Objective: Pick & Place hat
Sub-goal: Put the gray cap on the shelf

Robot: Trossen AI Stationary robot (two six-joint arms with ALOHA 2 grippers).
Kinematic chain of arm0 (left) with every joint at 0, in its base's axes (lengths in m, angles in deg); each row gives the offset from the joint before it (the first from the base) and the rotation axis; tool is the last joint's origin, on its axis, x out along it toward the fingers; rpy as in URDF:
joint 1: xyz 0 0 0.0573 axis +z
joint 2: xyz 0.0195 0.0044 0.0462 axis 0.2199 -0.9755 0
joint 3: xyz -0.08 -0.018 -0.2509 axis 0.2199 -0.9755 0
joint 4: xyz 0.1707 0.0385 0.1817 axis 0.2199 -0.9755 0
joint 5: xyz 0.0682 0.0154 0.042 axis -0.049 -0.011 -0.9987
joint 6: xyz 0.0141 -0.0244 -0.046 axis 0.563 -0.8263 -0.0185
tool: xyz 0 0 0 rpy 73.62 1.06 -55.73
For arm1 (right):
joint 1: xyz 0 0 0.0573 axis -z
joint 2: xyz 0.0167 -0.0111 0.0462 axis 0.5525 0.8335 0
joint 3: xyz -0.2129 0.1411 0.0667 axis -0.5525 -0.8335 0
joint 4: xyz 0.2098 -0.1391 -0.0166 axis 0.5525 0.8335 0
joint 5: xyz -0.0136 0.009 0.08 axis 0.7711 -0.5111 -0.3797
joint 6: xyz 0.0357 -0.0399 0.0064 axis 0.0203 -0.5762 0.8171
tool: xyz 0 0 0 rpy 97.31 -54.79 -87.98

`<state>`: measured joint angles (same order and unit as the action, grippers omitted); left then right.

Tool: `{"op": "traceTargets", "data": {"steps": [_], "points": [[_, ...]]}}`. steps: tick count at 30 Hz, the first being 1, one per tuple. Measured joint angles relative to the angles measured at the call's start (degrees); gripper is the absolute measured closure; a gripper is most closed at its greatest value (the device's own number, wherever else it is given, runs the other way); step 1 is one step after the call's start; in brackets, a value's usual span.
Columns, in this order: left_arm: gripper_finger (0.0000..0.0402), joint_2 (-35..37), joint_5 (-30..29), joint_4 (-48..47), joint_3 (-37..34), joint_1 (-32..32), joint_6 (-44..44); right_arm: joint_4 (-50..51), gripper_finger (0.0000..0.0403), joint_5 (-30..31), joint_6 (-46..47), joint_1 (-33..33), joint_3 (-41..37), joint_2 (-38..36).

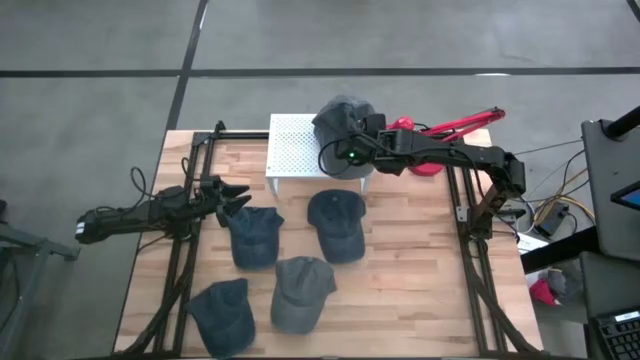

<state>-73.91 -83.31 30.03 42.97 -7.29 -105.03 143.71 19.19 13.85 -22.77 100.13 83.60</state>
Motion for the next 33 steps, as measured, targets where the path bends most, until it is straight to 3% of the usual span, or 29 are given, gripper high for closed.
{"op": "traceTargets", "data": {"steps": [13,26,33], "points": [[0.0179,0.00,0.00,0.00,0.00,0.02,0.00,4.30,0.0019,-0.32,-3.83,-2.70,5.13,-0.25],[0.0179,0.00,0.00,0.00,0.00,0.02,0.00,14.46,0.0018,-1.01,2.08,-12.29,6.55,-0.34],[0.0179,0.00,0.00,0.00,0.00,0.01,-0.01,14.84,0.0018,-1.11,2.15,-17.25,6.55,-0.34]]}}
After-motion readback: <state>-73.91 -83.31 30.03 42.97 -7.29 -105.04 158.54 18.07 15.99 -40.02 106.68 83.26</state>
